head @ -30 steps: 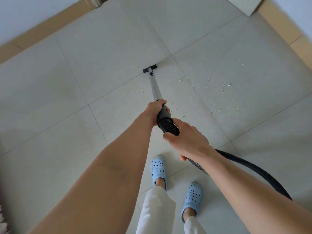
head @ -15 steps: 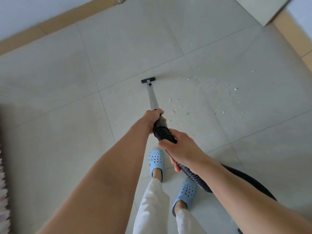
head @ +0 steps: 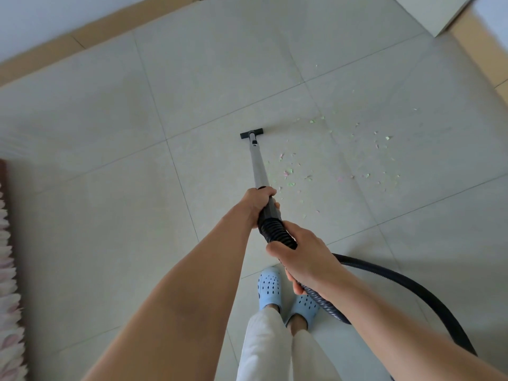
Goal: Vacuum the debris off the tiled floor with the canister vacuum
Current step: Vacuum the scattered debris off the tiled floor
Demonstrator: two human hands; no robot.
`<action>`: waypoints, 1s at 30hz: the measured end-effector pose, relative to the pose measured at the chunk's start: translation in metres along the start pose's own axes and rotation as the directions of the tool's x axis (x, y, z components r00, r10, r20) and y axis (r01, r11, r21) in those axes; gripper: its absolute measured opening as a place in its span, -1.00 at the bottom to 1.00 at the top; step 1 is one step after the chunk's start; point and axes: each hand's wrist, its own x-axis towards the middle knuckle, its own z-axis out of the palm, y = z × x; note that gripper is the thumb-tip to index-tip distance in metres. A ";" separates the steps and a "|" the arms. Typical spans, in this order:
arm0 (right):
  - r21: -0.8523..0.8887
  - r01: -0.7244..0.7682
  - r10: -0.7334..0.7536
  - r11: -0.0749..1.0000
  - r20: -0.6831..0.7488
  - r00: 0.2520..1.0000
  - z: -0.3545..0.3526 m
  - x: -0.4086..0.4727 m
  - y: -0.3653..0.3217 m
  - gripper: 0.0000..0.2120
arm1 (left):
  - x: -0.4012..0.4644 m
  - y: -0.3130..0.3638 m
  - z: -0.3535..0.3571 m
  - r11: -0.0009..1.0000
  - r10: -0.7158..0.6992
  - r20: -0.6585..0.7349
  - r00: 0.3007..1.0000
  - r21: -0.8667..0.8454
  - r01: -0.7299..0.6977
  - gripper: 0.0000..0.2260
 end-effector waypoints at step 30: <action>0.021 -0.070 0.073 0.997 -0.182 0.981 -0.011 -0.034 0.028 -0.83 | -0.014 -0.021 0.052 0.998 -0.022 0.115 0.993 0.055 0.016 -0.85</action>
